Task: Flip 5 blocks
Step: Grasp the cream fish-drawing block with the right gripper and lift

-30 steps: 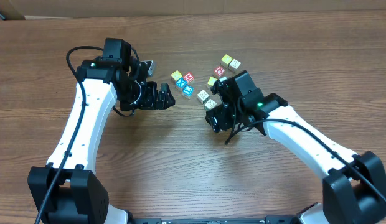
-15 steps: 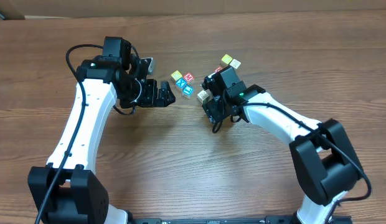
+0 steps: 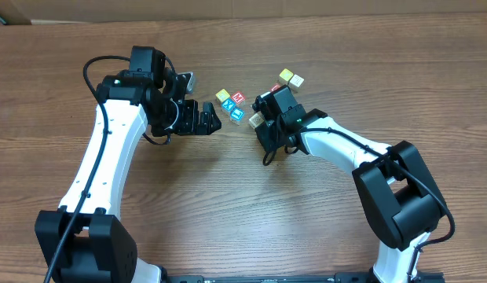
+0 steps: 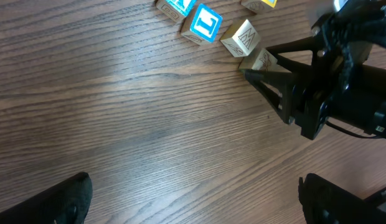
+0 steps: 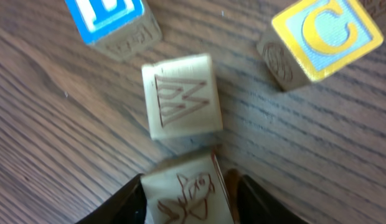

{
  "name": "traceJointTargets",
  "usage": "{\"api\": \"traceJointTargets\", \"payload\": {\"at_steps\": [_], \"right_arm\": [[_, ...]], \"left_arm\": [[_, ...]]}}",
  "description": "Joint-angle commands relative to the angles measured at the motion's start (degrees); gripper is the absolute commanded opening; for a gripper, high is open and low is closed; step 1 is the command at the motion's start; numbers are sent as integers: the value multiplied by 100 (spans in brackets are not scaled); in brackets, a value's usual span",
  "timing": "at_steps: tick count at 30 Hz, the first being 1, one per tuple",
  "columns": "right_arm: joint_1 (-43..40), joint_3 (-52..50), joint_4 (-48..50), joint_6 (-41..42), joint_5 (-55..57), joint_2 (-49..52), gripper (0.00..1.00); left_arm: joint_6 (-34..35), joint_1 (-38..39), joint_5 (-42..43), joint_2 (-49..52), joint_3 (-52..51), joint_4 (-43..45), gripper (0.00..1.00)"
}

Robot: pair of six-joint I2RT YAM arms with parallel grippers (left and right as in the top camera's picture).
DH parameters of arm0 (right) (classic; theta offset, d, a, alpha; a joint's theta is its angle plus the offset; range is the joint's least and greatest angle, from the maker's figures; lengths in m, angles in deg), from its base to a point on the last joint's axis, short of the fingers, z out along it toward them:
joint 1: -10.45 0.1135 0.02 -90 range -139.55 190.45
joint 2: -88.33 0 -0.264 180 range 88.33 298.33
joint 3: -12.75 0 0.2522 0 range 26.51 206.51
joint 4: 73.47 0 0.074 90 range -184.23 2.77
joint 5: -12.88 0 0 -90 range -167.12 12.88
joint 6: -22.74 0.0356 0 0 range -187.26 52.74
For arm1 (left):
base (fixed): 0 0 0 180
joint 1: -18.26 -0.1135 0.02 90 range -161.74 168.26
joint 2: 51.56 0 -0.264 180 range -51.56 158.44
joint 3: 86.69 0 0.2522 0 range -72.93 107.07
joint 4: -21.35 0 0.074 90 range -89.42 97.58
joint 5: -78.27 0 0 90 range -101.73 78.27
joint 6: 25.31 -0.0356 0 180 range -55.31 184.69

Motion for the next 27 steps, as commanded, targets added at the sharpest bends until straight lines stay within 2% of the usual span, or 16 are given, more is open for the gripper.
{"api": "traceJointTargets", "payload": {"at_steps": [1,12,17,24,27], "right_arm": [[26,175,90,629,-87,68,41],[26,175,-181,1248,-90,66,20],[28,175,-507,1456,-90,-157,15],[42,170,-1528,1716,-85,-1093,4],[140,160,-2173,1847,-85,-1443,4]], "left_arm": [[79,-28,127,24,138,7,100],[79,-28,127,24,138,2,100],[76,-28,127,24,138,4,100],[76,-28,125,24,138,4,100],[76,-28,125,24,138,7,100]]}}
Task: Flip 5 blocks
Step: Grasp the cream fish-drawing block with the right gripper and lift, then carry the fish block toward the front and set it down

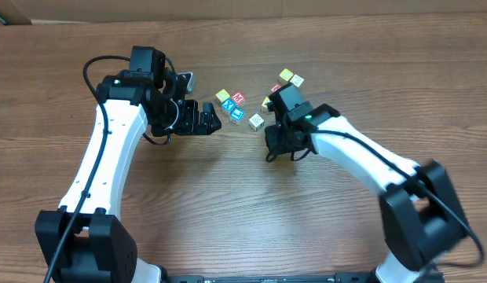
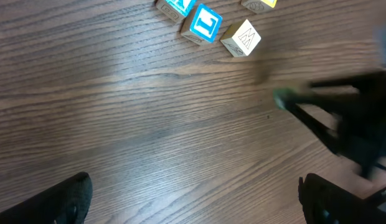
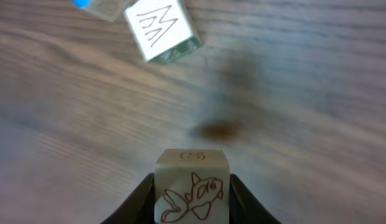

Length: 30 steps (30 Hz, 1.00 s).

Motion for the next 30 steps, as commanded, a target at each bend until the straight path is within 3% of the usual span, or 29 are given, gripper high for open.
{"api": "traceJointTargets", "payload": {"at_steps": [1,6,12,17,24,30], "right_arm": [[184,15,-431,291,-7,-581,4],[763,-356,-774,815,216,-1003,4],[1515,-1187,-660,2236,557,-1143,4],[1620,-1873,-267,3128,540,-1143,4],[1615,-2159,573,2914,549,-1143,4],[1615,-2159,549,3003,549,-1143,4]], "left_arm": [[76,-28,125,24,138,2,100],[76,-31,125,24,138,-13,100],[74,-28,125,24,131,-120,100],[74,-28,122,24,129,-149,100],[74,-28,122,24,129,-142,100],[74,-28,122,24,129,-151,100]]}}
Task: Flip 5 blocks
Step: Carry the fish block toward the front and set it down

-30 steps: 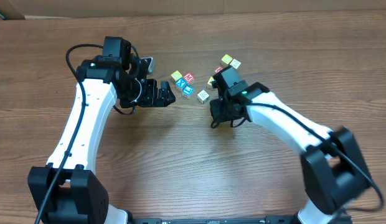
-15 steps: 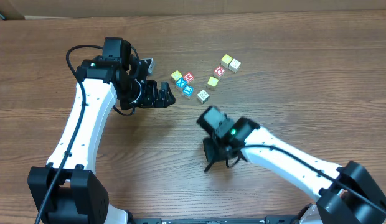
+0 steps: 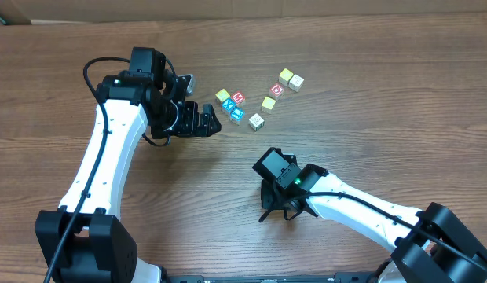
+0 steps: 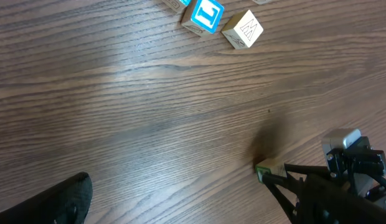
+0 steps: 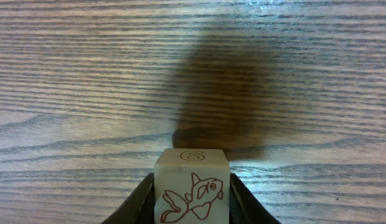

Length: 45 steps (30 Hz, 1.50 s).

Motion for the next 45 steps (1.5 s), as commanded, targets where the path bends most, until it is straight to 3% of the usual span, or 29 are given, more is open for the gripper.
{"api": "traceJointTargets", "payload": {"at_steps": [1,4,6,9,12,18,23,30,34,37,42,45], "right_arm": [[-4,-37,-4,114,96,-46,4],[-4,-37,-33,109,94,-46,5],[-4,-37,-50,109,94,-46,15],[0,-37,-52,90,85,-46,19],[0,-37,-48,90,13,-46,32],[0,-37,-46,90,-13,-46,35],[0,-37,-39,90,-17,-46,47],[-7,-20,157,96,0,-48,47],[-7,-11,131,304,-15,-48,34],[-7,-11,48,415,-13,-48,32],[-7,-11,-48,660,4,-48,33],[-11,9,-22,656,273,-48,43]], "left_arm": [[76,-28,120,24,127,0,100],[76,-28,120,24,127,2,100],[76,-28,120,24,127,2,100],[76,-28,120,24,127,2,100],[76,-28,120,24,127,2,100],[76,-28,120,24,127,4,100],[76,-28,120,24,127,2,100],[76,-28,111,24,127,2,100],[74,-28,98,24,127,-2,100],[72,-28,81,24,127,0,100],[72,-28,81,24,127,2,100],[72,-28,81,24,127,2,100]]}}
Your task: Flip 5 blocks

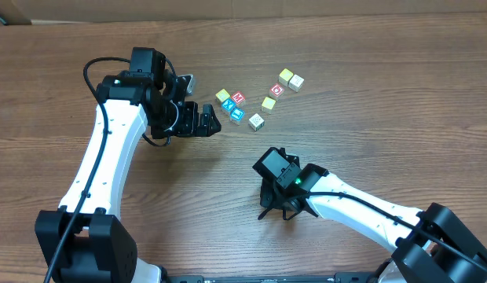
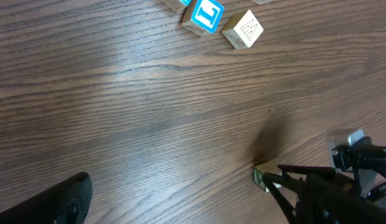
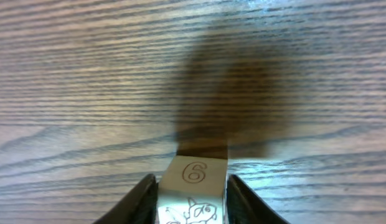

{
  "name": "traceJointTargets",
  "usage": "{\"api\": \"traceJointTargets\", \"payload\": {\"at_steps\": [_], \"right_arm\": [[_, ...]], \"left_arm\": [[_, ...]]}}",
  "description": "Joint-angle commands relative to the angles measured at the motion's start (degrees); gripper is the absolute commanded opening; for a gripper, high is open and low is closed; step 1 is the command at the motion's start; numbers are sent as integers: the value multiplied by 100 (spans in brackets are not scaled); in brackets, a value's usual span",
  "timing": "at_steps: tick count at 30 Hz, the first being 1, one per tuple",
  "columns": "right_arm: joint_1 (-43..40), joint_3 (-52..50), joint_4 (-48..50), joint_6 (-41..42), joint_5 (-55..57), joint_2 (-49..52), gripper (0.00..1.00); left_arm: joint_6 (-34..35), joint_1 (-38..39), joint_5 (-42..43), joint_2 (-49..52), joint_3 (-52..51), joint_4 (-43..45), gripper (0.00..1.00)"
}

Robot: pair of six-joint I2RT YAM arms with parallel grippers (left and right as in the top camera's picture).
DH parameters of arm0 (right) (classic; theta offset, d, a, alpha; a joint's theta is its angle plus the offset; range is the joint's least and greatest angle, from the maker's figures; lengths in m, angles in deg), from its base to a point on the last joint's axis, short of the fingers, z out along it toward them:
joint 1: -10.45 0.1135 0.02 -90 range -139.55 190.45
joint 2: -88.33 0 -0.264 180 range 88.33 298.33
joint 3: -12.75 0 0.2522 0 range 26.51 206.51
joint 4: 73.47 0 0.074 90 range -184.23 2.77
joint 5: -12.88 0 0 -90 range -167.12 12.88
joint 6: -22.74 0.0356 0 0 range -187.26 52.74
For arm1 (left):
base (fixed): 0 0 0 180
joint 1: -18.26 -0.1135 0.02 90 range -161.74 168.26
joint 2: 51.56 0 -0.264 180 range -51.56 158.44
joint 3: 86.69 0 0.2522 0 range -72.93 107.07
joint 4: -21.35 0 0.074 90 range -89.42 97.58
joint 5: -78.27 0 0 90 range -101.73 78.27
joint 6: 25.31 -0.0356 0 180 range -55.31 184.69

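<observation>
My right gripper (image 3: 193,190) is shut on a plain wooden block (image 3: 193,177) with a "6" on one face and a fish drawing below it. The block is close over its own shadow on the table; whether it touches I cannot tell. In the left wrist view the block (image 2: 262,177) shows a green-marked face at the right fingertips (image 2: 286,182). From overhead the right gripper (image 1: 276,206) is in the near middle and hides the block. My left gripper (image 1: 204,119) is open and holds nothing, left of the cluster.
Loose blocks lie at the far middle: a yellow one (image 1: 222,95), red M (image 1: 238,97), blue L (image 1: 237,115), wooden M (image 1: 256,121), another yellow (image 1: 269,103), a red one (image 1: 277,90), and a pair (image 1: 291,78) furthest back.
The block in my right gripper is now tipped: its "6" face shows larger and the fish face has dropped toward the frame's edge. The left arm has not moved.
My right gripper had its jaws around the fish block in the cluster, beside the wooden M block. Then it held that block clear of the cluster. Later it was over the near middle of the table, where it stays now with the block tipped.
</observation>
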Motion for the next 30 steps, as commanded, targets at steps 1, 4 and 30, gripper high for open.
{"api": "traceJointTargets", "payload": {"at_steps": [1,4,30], "right_arm": [[-13,22,-39,136,361,-37,46],[-11,125,-17,4,407,-37,55],[-3034,2538,-2223,-2022,-564,-37,100]], "left_arm": [[70,-31,85,24,127,2,100],[70,-31,85,24,127,0,100],[-310,577,-33,278,127,269,94]]}}
